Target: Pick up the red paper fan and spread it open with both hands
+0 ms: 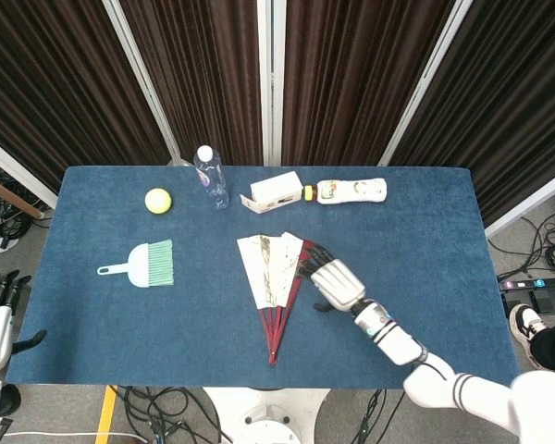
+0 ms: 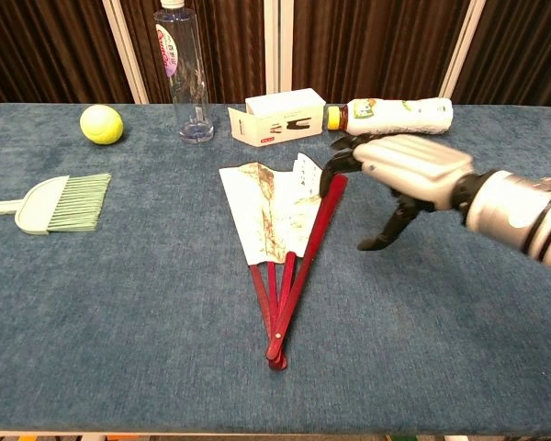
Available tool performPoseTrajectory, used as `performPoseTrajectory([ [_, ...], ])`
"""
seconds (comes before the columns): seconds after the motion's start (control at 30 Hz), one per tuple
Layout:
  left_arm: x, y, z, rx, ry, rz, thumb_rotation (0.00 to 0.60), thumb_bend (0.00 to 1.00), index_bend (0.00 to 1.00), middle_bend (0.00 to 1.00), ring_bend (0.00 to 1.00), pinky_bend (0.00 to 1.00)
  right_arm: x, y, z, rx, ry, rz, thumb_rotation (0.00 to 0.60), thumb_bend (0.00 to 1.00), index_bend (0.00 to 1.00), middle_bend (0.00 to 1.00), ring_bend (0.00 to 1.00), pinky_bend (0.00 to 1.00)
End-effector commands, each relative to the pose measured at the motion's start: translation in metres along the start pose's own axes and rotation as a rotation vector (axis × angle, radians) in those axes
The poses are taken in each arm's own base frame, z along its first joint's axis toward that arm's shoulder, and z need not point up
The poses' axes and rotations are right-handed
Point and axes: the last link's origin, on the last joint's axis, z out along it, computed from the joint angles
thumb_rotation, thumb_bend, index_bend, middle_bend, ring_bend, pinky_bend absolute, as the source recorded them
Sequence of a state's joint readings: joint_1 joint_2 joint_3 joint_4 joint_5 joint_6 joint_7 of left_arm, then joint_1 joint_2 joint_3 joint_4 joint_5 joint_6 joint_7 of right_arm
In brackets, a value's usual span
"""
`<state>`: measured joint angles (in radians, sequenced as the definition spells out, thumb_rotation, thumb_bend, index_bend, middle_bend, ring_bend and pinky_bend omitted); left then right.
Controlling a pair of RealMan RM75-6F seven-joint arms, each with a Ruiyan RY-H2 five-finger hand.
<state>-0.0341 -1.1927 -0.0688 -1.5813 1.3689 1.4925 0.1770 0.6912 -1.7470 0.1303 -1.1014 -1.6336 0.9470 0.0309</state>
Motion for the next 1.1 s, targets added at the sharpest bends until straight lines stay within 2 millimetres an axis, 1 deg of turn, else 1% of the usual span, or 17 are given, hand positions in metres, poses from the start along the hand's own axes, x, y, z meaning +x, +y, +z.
performPoseTrajectory([
  [0.03,0.000,0.000,0.000,-0.003,-0.004,-0.004,0.600,0.00,0.17,0.10,0.00,0.16,-0.013,-0.017,0.017,0.036,0.033,-0.040,0.600,0.04,0.36,0.26,0.02,0.01],
  [0.27,-0.001,0.001,0.002,-0.004,-0.005,-0.020,0.600,0.00,0.17,0.10,0.00,0.16,-0.030,-0.025,0.028,0.058,0.054,-0.079,0.600,0.05,0.38,0.27,0.03,0.01],
  [0.5,-0.002,0.000,0.002,-0.005,-0.004,-0.029,0.600,0.00,0.17,0.10,0.00,0.16,-0.039,-0.030,0.036,0.073,0.087,-0.100,0.600,0.08,0.43,0.30,0.05,0.01],
  [0.63,-0.002,-0.002,0.001,0.000,-0.001,-0.032,0.600,0.00,0.17,0.10,0.00,0.16,-0.042,-0.032,0.040,0.080,0.100,-0.103,0.600,0.12,0.48,0.32,0.08,0.01],
  [0.67,-0.002,-0.002,0.000,0.001,-0.001,-0.032,0.600,0.00,0.17,0.10,0.00,0.16,-0.042,-0.033,0.042,0.081,0.107,-0.101,0.600,0.16,0.49,0.33,0.09,0.02],
  [0.73,-0.001,-0.002,0.001,0.002,0.002,-0.034,0.600,0.00,0.17,0.10,0.00,0.16,-0.041,-0.033,0.043,0.083,0.113,-0.100,0.600,0.26,0.53,0.36,0.12,0.03],
  [0.77,-0.001,-0.002,0.001,0.002,0.005,-0.035,0.600,0.00,0.17,0.10,0.00,0.16,-0.040,-0.032,0.044,0.087,0.114,-0.103,0.600,0.29,0.54,0.37,0.13,0.03],
  [0.83,0.000,-0.002,0.003,-0.004,0.012,-0.033,0.600,0.00,0.17,0.10,0.00,0.16,-0.037,-0.031,0.046,0.095,0.117,-0.113,0.600,0.39,0.57,0.42,0.17,0.06],
  [0.97,0.006,0.006,0.013,-0.057,0.031,-0.036,0.600,0.00,0.17,0.10,0.00,0.16,-0.026,-0.025,0.045,0.127,0.137,-0.133,0.600,0.59,0.66,0.49,0.24,0.12],
  [1.03,0.010,0.013,0.022,-0.097,0.038,-0.055,0.600,0.00,0.17,0.10,0.00,0.16,-0.016,-0.020,0.045,0.145,0.149,-0.140,0.600,0.64,0.72,0.52,0.27,0.13],
  [1.1,0.012,0.019,0.031,-0.135,0.036,-0.080,0.600,0.00,0.17,0.10,0.00,0.16,-0.007,-0.017,0.044,0.161,0.157,-0.134,0.600,0.66,0.75,0.55,0.28,0.14],
])
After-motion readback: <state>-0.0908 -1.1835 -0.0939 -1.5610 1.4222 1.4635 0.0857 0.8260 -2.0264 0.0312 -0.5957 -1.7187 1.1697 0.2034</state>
